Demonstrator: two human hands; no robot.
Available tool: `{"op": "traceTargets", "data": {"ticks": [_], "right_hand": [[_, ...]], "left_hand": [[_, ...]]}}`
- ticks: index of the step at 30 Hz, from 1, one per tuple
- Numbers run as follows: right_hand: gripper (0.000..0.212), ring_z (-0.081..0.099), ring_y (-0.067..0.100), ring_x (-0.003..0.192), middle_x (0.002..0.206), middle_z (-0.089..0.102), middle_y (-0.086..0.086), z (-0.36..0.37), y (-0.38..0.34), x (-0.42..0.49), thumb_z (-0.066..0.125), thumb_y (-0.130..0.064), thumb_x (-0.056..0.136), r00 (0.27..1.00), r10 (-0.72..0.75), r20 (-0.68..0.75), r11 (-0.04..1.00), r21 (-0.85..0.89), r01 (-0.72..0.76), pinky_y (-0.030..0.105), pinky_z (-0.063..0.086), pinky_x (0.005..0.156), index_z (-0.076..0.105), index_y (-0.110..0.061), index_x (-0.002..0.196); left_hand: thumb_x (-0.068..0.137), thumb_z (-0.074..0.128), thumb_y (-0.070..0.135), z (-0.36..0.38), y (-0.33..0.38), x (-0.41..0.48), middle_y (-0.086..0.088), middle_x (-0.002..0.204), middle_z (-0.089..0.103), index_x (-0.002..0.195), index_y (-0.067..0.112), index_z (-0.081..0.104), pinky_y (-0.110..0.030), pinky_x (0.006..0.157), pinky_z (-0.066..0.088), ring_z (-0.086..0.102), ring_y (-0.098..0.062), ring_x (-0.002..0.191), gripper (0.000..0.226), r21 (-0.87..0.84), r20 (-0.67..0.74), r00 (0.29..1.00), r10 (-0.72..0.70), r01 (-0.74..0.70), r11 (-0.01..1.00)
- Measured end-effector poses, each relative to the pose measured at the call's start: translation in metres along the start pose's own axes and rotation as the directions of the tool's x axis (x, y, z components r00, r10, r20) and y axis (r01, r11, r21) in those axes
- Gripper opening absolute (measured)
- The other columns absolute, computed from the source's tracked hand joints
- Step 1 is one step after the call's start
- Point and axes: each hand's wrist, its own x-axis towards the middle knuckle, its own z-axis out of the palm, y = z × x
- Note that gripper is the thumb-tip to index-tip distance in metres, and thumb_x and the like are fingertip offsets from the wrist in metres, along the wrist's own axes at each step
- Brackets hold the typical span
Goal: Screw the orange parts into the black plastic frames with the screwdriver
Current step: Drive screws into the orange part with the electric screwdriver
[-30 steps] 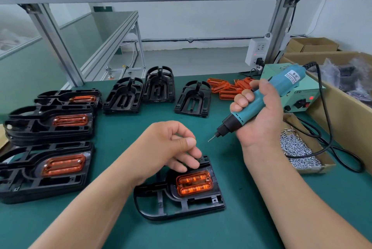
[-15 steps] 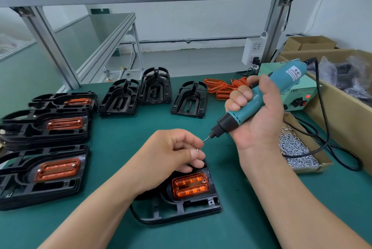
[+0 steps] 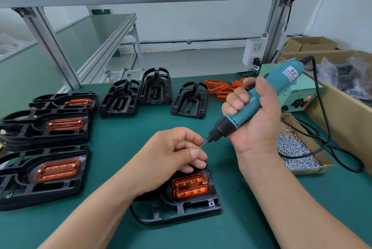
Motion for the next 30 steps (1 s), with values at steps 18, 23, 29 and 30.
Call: {"op": "traceTargets", "data": {"ticks": [18, 23, 29, 30], "right_hand": [[0.021, 0.047, 0.010, 0.057, 0.070, 0.047, -0.002, 0.001, 0.008, 0.001, 0.062, -0.032, 0.104, 0.998, 0.014, -0.068, 0.996, -0.082, -0.019, 0.023, 0.045, 0.054, 0.058, -0.014, 0.095], [0.021, 0.047, 0.009, 0.058, 0.071, 0.047, -0.003, -0.002, 0.009, 0.002, 0.063, -0.033, 0.104, 0.996, 0.026, -0.088, 0.996, -0.080, -0.033, 0.022, 0.044, 0.054, 0.058, -0.014, 0.096], [0.022, 0.047, 0.009, 0.056, 0.070, 0.046, -0.003, -0.003, 0.012, -0.001, 0.062, -0.034, 0.104, 0.996, 0.054, -0.077, 0.994, -0.093, -0.061, 0.022, 0.045, 0.051, 0.059, -0.015, 0.095], [0.022, 0.047, 0.008, 0.056, 0.070, 0.046, -0.003, -0.003, 0.013, -0.002, 0.062, -0.034, 0.104, 0.996, 0.057, -0.075, 0.994, -0.094, -0.064, 0.022, 0.045, 0.051, 0.059, -0.015, 0.094]], "left_hand": [[0.099, 0.066, 0.004, 0.003, -0.001, 0.000, 0.001, 0.096, 0.081, 0.110, 0.024, 0.070, -0.020, 0.075, 0.059, 0.079, -0.015, 0.091, 0.024, 0.105, -0.127, 0.991, 0.046, -0.033, 0.994], [0.098, 0.067, 0.008, 0.004, 0.001, -0.002, 0.005, 0.096, 0.081, 0.110, 0.028, 0.070, -0.022, 0.075, 0.061, 0.079, -0.013, 0.092, 0.024, 0.145, -0.102, 0.993, 0.054, -0.039, 0.989], [0.098, 0.070, 0.021, 0.001, 0.004, -0.005, 0.015, 0.101, 0.080, 0.118, 0.039, 0.067, -0.027, 0.077, 0.056, 0.076, -0.005, 0.095, 0.026, 0.259, -0.053, 0.997, 0.060, -0.044, 0.965], [0.098, 0.071, 0.025, 0.000, 0.004, -0.005, 0.016, 0.102, 0.079, 0.119, 0.040, 0.067, -0.026, 0.077, 0.055, 0.076, -0.006, 0.093, 0.026, 0.259, -0.048, 0.997, 0.065, -0.051, 0.965]]}}
